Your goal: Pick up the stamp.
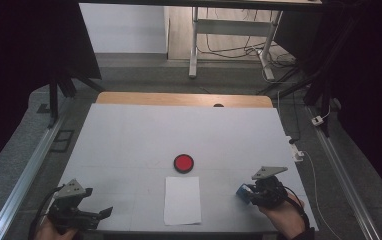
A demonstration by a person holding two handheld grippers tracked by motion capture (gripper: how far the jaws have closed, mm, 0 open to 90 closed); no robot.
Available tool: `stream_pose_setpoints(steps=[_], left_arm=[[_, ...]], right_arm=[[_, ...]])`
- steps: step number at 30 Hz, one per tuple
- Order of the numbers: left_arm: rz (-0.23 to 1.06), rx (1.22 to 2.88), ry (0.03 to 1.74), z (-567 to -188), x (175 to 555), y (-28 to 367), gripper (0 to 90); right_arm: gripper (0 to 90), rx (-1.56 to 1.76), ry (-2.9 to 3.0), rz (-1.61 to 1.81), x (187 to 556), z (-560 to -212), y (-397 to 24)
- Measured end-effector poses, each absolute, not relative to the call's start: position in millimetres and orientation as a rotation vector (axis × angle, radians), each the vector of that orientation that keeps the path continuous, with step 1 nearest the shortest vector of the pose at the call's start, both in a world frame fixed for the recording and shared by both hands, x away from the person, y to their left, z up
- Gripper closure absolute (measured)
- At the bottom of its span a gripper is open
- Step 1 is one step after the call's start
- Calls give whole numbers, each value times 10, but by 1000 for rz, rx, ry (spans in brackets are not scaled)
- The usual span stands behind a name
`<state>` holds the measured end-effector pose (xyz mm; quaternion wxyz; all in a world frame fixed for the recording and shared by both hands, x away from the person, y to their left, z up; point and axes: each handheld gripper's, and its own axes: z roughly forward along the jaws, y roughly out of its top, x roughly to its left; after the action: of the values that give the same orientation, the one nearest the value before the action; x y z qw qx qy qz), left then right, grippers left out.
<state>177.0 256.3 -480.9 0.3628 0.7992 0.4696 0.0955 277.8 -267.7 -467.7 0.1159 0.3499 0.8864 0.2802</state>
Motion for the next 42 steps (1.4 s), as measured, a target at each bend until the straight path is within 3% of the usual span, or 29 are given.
stream_pose_setpoints(steps=[42], left_arm=[[209,2062,1199,-4815,1788,2570,32]], right_arm=[[700,701,2667,1185,2869,-4335,-2304]])
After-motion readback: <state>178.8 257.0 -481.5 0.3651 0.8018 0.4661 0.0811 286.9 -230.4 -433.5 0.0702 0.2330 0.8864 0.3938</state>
